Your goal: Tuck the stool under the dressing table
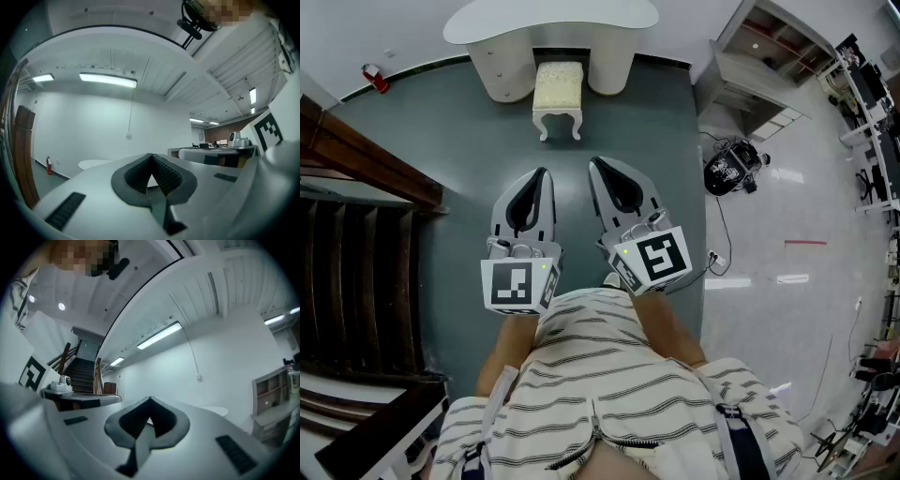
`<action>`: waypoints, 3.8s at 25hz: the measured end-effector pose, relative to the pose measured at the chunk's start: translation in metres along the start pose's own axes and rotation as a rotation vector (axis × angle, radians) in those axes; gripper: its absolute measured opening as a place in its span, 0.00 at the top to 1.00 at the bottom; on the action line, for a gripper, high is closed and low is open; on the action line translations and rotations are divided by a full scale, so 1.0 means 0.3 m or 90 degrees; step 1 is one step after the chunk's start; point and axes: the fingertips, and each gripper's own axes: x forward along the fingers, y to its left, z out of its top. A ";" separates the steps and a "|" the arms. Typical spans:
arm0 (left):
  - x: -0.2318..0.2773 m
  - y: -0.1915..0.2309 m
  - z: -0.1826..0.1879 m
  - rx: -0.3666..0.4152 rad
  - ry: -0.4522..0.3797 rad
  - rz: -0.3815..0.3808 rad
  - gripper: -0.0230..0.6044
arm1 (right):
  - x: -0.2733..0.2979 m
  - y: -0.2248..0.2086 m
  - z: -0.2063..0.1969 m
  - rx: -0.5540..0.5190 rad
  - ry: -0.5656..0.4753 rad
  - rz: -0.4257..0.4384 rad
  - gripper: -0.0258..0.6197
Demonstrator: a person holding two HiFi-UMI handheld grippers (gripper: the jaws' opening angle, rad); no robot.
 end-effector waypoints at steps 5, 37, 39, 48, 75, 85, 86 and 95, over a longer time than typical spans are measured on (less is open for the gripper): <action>0.009 -0.033 0.009 0.002 0.000 0.009 0.95 | -0.028 -0.038 0.009 -0.002 -0.006 -0.002 0.95; 0.462 0.028 -0.139 0.002 0.009 0.073 0.95 | 0.257 -0.476 -0.106 0.017 0.010 0.008 0.95; 0.525 0.104 -0.134 0.008 0.013 0.067 0.95 | 0.353 -0.498 -0.107 0.013 0.010 0.002 0.95; 0.824 0.469 -0.111 -0.008 0.023 0.038 0.95 | 0.793 -0.566 -0.119 0.016 0.022 -0.038 0.95; 1.397 0.956 -0.389 -0.075 0.126 -0.029 0.95 | 1.499 -0.763 -0.392 0.036 0.120 -0.087 0.95; 1.669 0.929 -0.478 -0.050 0.162 0.008 0.95 | 1.610 -1.016 -0.462 0.057 0.124 -0.061 0.95; 1.695 0.929 -0.485 -0.047 0.166 0.012 0.95 | 1.620 -1.046 -0.471 0.062 0.126 -0.059 0.95; 1.817 0.946 -0.561 -0.039 0.198 0.030 0.95 | 1.692 -1.176 -0.563 0.084 0.150 -0.049 0.95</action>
